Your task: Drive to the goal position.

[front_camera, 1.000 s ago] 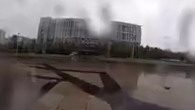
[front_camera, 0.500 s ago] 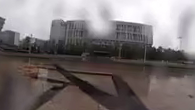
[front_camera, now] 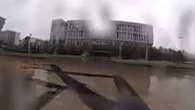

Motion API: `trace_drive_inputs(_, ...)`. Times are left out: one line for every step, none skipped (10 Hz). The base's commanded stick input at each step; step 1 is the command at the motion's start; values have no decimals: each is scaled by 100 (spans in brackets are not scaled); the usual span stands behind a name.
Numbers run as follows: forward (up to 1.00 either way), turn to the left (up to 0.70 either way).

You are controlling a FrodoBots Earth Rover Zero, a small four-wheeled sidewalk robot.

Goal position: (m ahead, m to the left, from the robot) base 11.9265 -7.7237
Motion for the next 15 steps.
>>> trace_drive_inputs(70,0)
trace_drive_inputs(70,0)
trace_drive_inputs(70,0)
trace_drive_inputs(70,0)
trace_drive_inputs(70,0)
trace_drive_inputs(70,0)
trace_drive_inputs(70,0)
trace_drive_inputs(70,0)
trace_drive_inputs(70,0)
trace_drive_inputs(70,0)
trace_drive_inputs(70,0)
trace_drive_inputs(70,0)
trace_drive_inputs(70,0)
trace_drive_inputs(70,0)
trace_drive_inputs(70,0)
